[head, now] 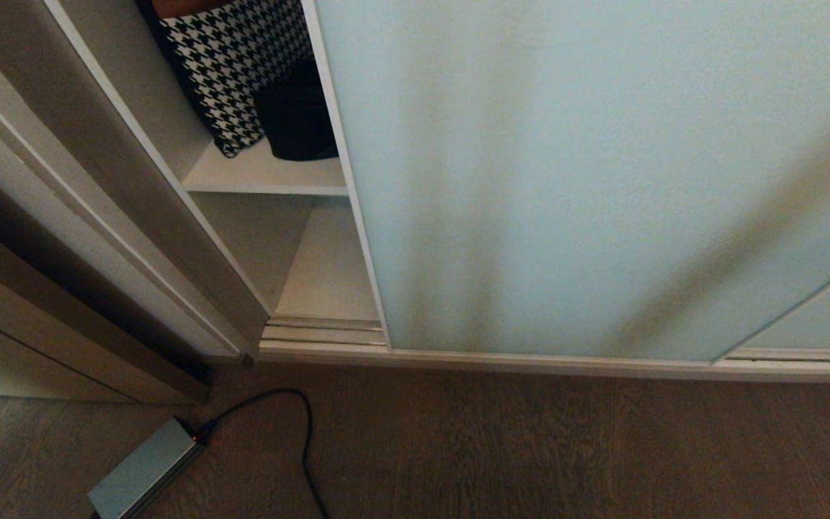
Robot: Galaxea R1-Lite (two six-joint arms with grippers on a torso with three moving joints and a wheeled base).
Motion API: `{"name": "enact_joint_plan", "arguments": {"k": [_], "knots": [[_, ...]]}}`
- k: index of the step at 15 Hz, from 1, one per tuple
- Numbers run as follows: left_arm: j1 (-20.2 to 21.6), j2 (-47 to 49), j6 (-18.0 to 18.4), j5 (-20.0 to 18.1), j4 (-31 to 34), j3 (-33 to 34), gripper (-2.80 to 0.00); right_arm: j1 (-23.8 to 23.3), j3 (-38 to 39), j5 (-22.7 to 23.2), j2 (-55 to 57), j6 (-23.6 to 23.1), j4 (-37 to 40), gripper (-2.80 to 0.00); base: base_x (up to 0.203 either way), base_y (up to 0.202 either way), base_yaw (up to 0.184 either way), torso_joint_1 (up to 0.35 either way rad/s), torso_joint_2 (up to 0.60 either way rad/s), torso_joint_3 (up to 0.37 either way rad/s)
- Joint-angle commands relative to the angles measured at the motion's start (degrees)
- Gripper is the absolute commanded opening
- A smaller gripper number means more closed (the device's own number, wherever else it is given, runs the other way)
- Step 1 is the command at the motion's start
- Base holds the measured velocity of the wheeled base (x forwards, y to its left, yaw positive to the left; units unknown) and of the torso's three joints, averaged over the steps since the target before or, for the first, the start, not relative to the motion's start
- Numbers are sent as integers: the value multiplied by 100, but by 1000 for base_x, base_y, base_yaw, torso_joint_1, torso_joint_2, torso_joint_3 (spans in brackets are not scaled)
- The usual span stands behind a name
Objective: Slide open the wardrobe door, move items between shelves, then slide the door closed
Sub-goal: Close the door
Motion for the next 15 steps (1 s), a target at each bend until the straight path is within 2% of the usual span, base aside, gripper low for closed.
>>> {"name": "enact_joint_plan", "arguments": {"k": [1,5,7,15], "knots": [[5,8,3,0,0,0,-280,-35,228,0,-246,52,-304,-280,0,0,0,0,0,0],[-3,8,3,0,0,0,-280,-246,387,-142,-185,90,-907,-280,0,0,0,0,0,0],[5,8,3,0,0,0,-280,-271,327,-353,-19,64,-911,-280,0,0,0,0,0,0],[5,8,3,0,0,0,-280,-288,-92,-398,645,71,-875,-280,0,0,0,0,0,0]]}}
